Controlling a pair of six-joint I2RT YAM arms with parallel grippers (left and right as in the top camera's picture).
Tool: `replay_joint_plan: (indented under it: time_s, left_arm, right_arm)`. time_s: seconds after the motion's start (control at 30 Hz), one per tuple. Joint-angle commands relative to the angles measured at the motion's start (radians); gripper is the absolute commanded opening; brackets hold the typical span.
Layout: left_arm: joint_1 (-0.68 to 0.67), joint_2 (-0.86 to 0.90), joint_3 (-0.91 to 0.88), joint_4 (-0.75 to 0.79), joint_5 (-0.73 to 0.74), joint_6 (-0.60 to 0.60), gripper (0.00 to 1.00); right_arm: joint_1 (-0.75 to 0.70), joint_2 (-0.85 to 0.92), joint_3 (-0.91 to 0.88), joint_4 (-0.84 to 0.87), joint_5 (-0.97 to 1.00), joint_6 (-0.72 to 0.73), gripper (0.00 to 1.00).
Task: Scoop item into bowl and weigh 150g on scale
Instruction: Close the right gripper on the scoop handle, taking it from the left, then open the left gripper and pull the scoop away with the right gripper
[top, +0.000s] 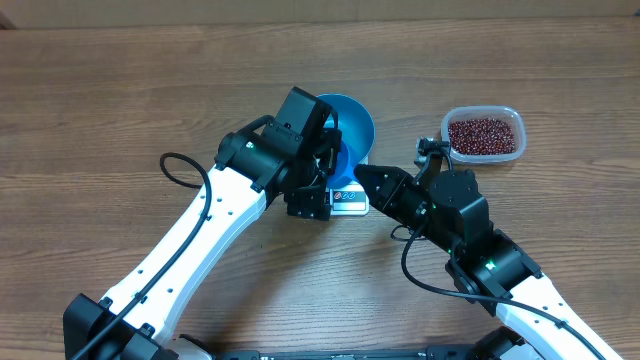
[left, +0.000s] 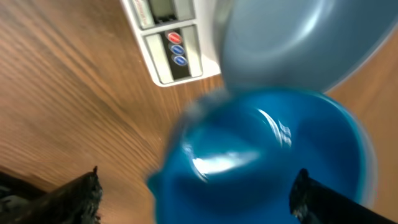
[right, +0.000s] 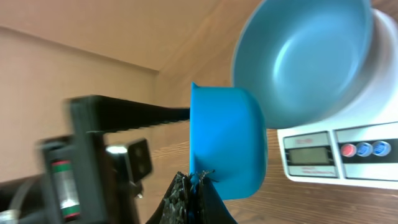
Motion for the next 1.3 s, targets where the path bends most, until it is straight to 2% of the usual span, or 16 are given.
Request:
replay_joint_plan:
  time_s: [0.0,0.07,0.2,0.4,0.47,0.57,0.6,0.73,0.77,0.8,1.17,1.27]
  left_arm:
    - [-0.005,-0.033,0.016,0.035,0.026,0.128,0.89]
    - [-0.005,-0.052,0.017,0.049,0.018,0.163,0.86]
    - [-0.005,-0.1,0.017,0.049,-0.023,0.223,0.88]
    - [0.002,-0.19,0.017,0.049,-0.063,0.341,0.95]
    - [0.009,-0.222,0.017,0.048,-0.064,0.403,1.0]
    - [0.026,-0.27,0.017,0.048,-0.065,0.56,1.0]
    - [0.036,-0.293,0.017,0.047,-0.07,0.661,0.99]
    - [0.07,-0.332,0.017,0.038,-0.108,0.903,1.0]
    - [0.086,-0.343,0.017,0.027,-0.13,1.027,0.99]
    - [0.093,-0.346,0.017,0.024,-0.13,1.081,1.0]
    - [0.106,-0.345,0.017,-0.01,-0.13,1.466,1.0]
    - [0.106,-0.345,0.017,-0.011,-0.137,1.524,0.99]
  right_arm:
    - [-0.003,0.0,0.024,-0.013,0.05,-0.008,0.04]
    - [-0.016,0.0,0.024,-0.022,0.049,-0.008,0.04]
    - [-0.054,0.0,0.024,-0.037,0.048,-0.011,0.04]
    - [-0.117,-0.008,0.024,-0.069,0.038,-0.038,0.04]
    - [-0.139,-0.019,0.024,-0.07,0.025,-0.085,0.04]
    - [-0.165,-0.062,0.024,-0.073,0.013,-0.157,0.04]
    - [-0.176,-0.089,0.025,-0.078,0.015,-0.183,0.04]
    - [-0.217,-0.169,0.026,-0.11,0.016,-0.238,0.04]
    - [-0.245,-0.208,0.036,-0.164,0.016,-0.269,0.04]
    - [-0.26,-0.225,0.045,-0.202,0.024,-0.279,0.04]
    - [-0.353,-0.238,0.314,-0.664,0.189,-0.47,0.04]
    - [-0.357,-0.201,0.417,-0.772,0.254,-0.507,0.04]
